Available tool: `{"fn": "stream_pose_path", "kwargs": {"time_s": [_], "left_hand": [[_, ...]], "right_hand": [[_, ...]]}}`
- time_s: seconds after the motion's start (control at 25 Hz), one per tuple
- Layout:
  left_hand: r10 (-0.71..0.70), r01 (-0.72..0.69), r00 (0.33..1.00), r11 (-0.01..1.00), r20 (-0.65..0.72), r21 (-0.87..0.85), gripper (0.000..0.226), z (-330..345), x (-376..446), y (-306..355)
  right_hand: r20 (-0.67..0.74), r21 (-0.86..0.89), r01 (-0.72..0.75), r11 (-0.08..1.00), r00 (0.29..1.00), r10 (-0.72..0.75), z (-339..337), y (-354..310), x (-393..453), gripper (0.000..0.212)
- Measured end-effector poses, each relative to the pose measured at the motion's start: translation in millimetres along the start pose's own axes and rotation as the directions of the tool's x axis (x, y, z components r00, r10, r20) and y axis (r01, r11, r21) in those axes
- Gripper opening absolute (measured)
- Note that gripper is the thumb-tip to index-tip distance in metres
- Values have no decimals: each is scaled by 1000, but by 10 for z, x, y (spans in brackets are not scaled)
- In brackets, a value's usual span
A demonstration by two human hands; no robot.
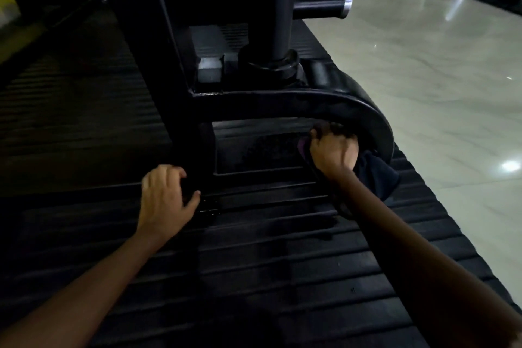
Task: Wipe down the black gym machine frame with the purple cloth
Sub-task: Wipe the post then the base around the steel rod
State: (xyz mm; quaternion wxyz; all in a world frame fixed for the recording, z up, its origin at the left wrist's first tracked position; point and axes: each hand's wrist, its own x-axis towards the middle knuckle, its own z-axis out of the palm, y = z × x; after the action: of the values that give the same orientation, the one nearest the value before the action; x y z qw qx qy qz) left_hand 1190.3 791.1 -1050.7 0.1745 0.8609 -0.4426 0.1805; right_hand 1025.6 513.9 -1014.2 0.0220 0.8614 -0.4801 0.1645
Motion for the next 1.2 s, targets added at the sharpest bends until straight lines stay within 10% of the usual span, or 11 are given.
{"fn": "stream_pose_path", "kwargs": {"time_s": [0.12,0.28,0.56,0.84,1.2], "left_hand": [[-177,175,962,984,209,28,90,-35,5,25],[-197,167,916,979,349,114,122,3,-52,79],[-204,121,880,969,429,214,125,-84,-22,134],[-235,95,888,934,395,344,111,-60,-39,199],[-209,81,820,964,533,253,129,-157,3,129]], "right_hand": [[158,29,-67,997,985,62,-13,-164,75,45],[144,0,289,957,947,-286,-116,219,-264,66],[137,94,9,995,990,-22,10,-233,-97,43],[305,100,490,866,814,-495,-126,-501,-296,55],[212,-17,-135,991,968,136,-164,-364,-146,51]]}}
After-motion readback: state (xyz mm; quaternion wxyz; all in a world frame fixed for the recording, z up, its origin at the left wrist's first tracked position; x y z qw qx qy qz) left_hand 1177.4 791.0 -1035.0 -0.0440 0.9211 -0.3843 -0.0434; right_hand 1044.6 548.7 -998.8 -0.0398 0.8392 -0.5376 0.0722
